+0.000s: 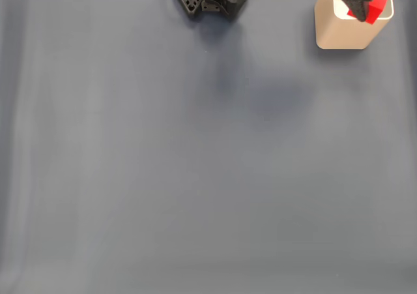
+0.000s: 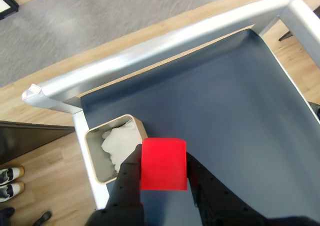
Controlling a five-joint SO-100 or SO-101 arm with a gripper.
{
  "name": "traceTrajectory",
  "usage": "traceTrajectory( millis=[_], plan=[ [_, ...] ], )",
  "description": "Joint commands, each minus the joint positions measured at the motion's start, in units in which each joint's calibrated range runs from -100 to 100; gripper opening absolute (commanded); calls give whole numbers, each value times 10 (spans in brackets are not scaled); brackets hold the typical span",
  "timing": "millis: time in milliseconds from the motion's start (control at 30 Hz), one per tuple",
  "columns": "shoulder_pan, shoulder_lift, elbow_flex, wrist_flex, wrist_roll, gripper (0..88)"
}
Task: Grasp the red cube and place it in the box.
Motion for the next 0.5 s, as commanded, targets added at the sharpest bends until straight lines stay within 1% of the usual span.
traceTrajectory(
  millis=[0,467],
  plan=[
    [-25,6,-29,1,6,2],
    [-91,45,-29,-5,15,2]
  ],
)
